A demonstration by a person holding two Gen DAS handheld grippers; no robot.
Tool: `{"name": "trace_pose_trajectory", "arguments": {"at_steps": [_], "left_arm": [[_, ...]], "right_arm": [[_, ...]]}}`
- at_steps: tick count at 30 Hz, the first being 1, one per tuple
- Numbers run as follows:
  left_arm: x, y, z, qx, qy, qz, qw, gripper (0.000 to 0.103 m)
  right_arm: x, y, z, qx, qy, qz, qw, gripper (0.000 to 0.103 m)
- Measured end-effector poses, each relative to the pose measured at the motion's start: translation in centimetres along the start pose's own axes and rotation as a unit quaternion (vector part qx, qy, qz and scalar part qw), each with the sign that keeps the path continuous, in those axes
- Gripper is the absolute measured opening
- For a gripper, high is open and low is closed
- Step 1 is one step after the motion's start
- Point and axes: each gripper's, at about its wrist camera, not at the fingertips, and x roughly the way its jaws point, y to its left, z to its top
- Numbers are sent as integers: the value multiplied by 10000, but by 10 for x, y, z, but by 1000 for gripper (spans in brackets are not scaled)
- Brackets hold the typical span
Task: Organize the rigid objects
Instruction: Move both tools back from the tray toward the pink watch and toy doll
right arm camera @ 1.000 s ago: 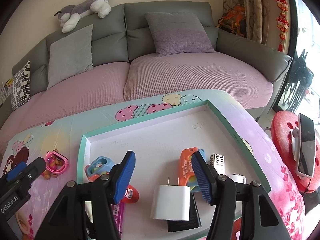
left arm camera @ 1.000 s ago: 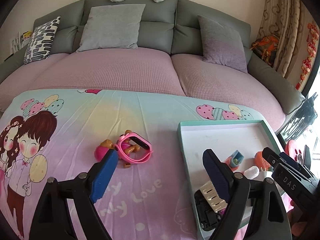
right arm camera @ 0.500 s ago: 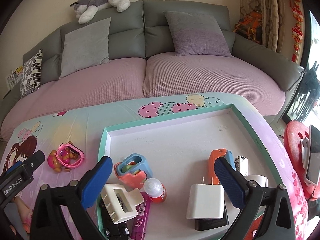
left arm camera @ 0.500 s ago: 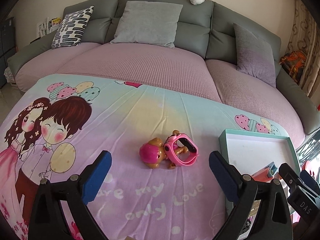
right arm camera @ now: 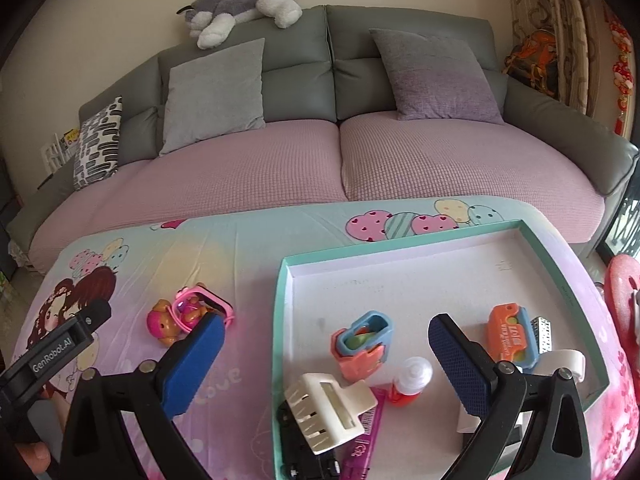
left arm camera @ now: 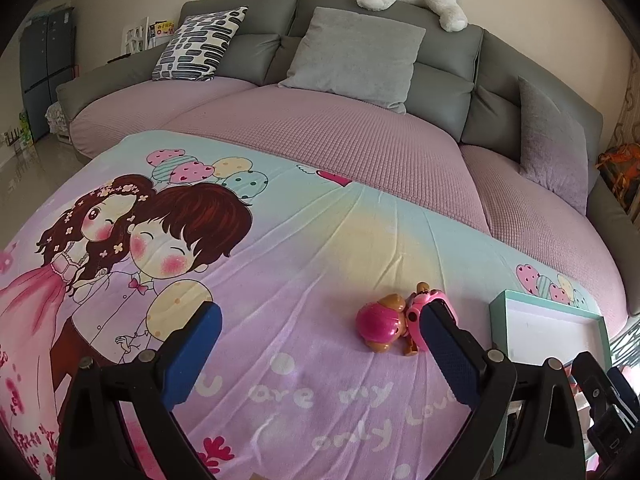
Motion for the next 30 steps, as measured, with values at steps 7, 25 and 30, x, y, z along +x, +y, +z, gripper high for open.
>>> {"name": "trace_pose_trajectory", "arguments": {"at_steps": [7, 25, 30], "left_arm": [[-2, 24, 4, -252, -27, 119, 9996, 99], [6, 74, 5, -718, 15, 213, 9972, 99], [18, 76, 2, -735, 102, 144, 9971, 99]], "right_arm": [[9, 37, -9, -180, 36, 324, 9993, 103], [25, 79, -19, -616, 147, 327, 9975, 103], [29, 76, -17, -552, 215, 387, 9975, 103]]}}
